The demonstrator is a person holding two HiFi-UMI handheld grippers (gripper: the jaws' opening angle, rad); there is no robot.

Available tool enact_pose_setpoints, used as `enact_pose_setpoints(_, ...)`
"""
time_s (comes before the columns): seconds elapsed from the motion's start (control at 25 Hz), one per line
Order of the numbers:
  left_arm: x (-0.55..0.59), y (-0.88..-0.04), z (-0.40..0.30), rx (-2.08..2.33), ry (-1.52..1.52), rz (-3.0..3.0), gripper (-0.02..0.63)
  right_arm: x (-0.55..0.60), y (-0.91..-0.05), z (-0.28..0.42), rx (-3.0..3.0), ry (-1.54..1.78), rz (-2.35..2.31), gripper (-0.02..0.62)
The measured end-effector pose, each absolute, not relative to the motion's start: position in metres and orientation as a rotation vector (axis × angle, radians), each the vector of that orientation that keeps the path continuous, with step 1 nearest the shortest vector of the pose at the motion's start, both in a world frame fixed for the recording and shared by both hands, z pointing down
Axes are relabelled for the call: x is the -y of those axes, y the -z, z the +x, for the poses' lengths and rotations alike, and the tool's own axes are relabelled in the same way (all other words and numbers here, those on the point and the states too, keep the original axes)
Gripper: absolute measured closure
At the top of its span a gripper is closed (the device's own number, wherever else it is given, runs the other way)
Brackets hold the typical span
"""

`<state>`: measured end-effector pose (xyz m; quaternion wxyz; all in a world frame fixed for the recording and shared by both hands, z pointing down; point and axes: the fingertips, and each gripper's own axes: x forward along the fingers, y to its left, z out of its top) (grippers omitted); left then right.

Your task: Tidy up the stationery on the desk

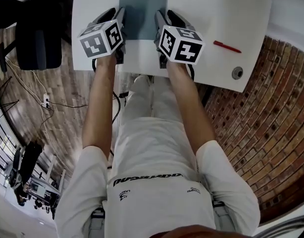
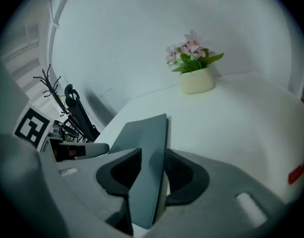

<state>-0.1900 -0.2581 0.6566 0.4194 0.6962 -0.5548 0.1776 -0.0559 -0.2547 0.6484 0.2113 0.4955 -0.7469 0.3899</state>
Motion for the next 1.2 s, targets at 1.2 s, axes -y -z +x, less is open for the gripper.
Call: enact_pose_setpoints(1.2,0.249,-0.665,-0.163,1.258,-0.42,1.741,0.501,0.24,-0.665,-0.041,2.025,-1.189,1.336,0.504)
